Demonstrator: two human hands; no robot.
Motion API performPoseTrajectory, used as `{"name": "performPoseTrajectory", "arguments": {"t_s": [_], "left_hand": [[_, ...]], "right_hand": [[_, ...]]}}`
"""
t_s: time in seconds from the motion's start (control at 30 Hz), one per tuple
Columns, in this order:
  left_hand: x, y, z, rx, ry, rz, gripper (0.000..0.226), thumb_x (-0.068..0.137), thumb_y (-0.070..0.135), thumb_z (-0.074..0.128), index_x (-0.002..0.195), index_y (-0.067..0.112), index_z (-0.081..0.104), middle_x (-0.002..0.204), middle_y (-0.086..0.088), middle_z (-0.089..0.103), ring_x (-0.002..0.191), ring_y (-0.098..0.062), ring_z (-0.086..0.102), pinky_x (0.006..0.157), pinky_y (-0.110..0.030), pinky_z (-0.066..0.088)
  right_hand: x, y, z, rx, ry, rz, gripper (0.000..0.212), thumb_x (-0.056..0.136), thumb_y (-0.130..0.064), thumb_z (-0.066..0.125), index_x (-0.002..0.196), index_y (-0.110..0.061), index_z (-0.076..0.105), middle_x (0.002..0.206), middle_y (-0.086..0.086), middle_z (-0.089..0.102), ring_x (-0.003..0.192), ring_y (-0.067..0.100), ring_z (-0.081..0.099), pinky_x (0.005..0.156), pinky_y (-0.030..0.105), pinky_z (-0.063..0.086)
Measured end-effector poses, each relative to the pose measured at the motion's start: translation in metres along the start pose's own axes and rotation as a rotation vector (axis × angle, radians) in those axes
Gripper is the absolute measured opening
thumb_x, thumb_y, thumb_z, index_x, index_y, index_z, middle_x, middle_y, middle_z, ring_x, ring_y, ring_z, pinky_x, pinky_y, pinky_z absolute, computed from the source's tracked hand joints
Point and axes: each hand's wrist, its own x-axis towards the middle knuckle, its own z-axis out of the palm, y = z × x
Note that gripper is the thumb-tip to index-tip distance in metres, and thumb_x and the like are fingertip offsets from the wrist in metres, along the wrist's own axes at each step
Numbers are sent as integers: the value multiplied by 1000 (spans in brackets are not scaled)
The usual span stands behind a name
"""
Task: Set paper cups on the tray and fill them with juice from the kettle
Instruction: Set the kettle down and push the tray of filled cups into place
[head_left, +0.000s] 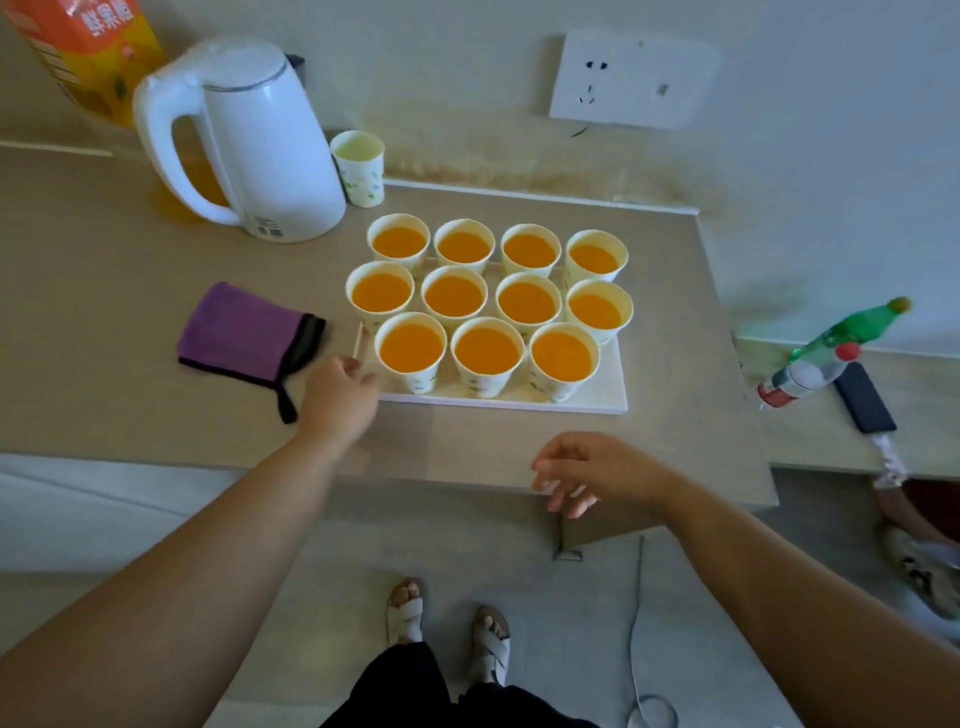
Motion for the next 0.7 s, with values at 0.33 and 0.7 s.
{"name": "performPoseTrajectory", "arguments": {"t_s": [0.33,0.7], "left_hand": [[43,0,1,394,28,-52,43,93,28,48,127,2,43,130,-20,48,110,-43,52,82,-46,45],[59,1,5,634,29,84,19,95,30,45,93,11,49,88,-7,54,77,-25,50,59,-35,37]], "right_hand": [[35,30,-51,45,747,163,11,94,-23,50,100,-14,52,82,8,63,72,23,61,65,35,55],[75,21,-67,-465,938,271,31,94,-49,43,91,-20,53,84,0,59,74,20,57,61,29,43]]}}
